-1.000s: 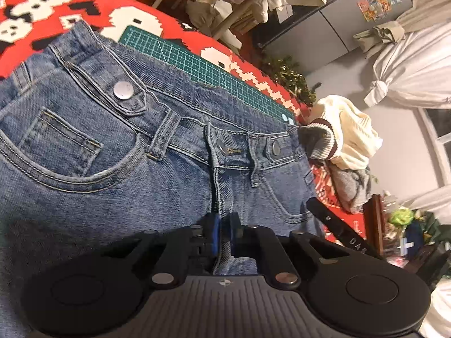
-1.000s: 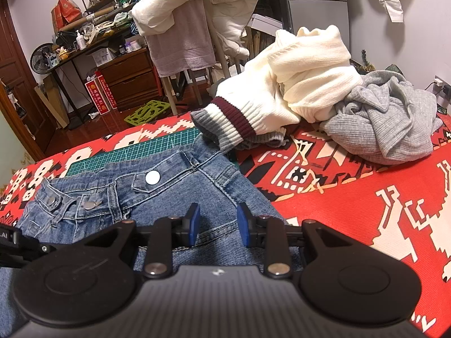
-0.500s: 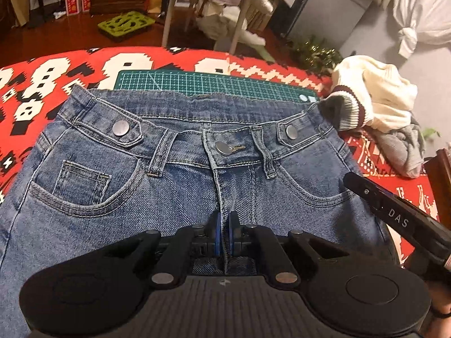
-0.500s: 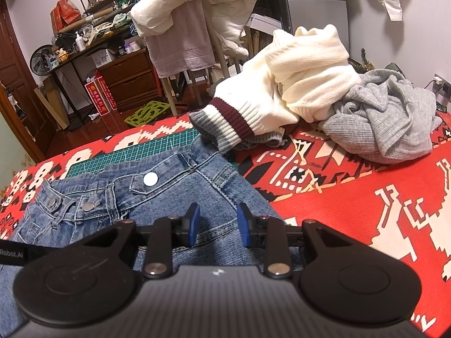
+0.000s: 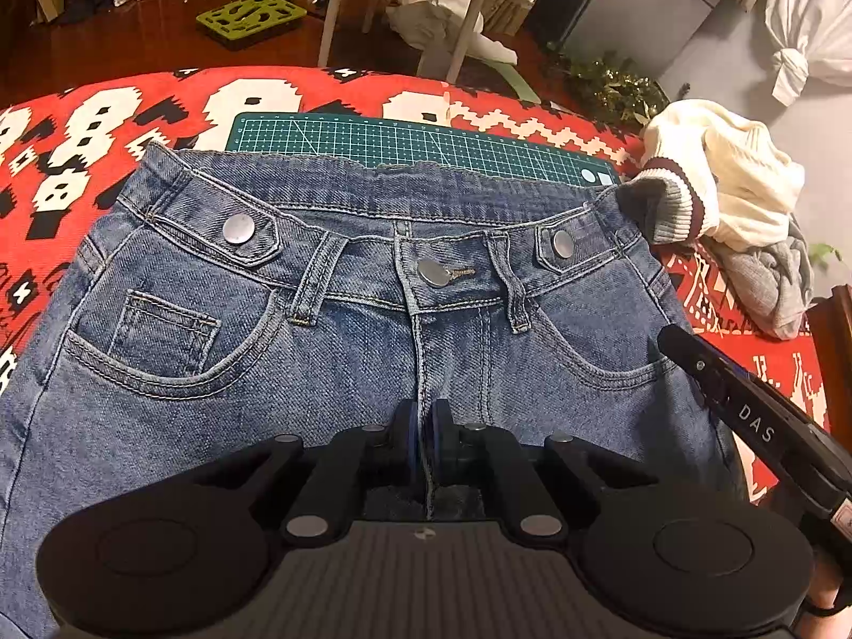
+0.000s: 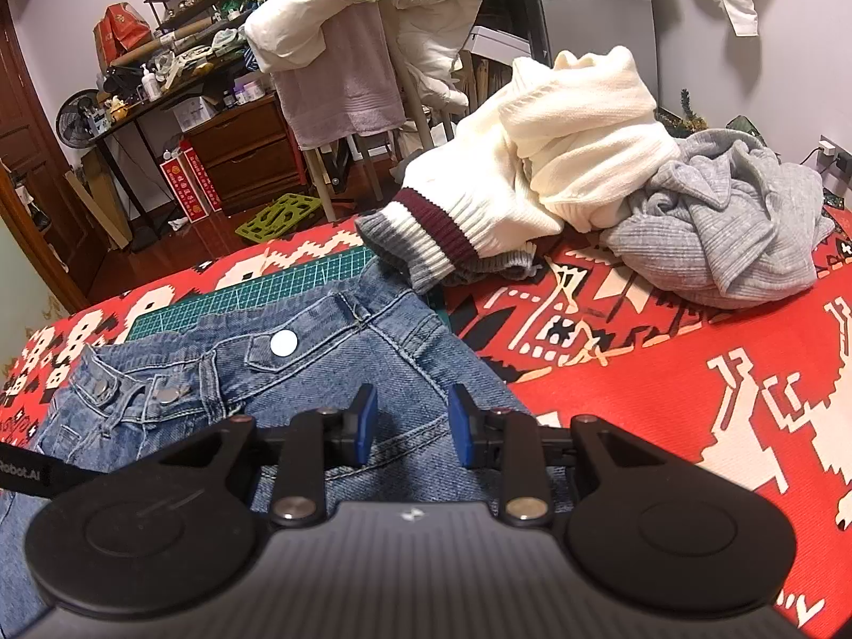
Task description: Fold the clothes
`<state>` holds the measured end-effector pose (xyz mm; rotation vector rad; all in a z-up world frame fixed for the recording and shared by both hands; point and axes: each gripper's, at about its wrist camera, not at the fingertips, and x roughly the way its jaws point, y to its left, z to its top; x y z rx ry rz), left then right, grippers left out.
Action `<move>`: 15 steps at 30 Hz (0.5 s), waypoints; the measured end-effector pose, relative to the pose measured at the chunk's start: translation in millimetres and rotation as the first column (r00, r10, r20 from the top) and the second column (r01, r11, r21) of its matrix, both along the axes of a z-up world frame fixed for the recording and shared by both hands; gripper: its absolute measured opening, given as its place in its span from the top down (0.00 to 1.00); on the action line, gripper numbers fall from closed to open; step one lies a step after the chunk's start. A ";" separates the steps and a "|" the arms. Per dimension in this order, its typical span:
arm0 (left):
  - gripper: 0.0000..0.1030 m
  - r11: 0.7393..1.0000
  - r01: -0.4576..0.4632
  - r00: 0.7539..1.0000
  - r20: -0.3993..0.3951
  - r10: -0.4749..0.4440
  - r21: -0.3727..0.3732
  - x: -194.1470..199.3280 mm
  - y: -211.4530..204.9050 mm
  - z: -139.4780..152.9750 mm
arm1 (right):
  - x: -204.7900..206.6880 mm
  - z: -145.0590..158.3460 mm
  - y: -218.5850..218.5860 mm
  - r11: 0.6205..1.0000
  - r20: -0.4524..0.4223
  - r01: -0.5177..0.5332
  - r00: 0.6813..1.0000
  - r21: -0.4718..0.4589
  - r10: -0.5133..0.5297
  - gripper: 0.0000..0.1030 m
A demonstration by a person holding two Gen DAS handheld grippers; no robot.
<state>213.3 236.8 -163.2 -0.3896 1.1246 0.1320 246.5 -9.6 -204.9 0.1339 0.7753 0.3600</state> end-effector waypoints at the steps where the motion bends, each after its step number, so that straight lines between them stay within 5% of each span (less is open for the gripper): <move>1: 0.94 1.000 0.001 1.000 -0.001 -0.001 -0.003 -0.6 0.9 0.2 | -0.1 0.0 0.1 1.000 -0.001 0.000 1.000 0.000 0.000 0.69; 6: 0.96 1.000 -0.022 1.000 -0.016 0.022 0.001 -3.3 8.4 4.2 | -0.8 0.4 0.4 1.000 0.000 -0.001 1.000 0.002 0.001 0.69; 12: 0.96 0.980 -0.043 0.999 0.016 0.047 -0.193 -13.7 18.1 3.0 | -1.1 0.4 1.6 1.000 0.000 -0.003 1.000 -0.002 0.003 0.69; 15: 0.96 0.978 -0.031 0.999 0.017 0.035 -0.208 -11.8 9.5 -0.2 | -1.6 1.0 2.0 1.000 0.003 -0.004 1.000 -0.004 0.004 0.69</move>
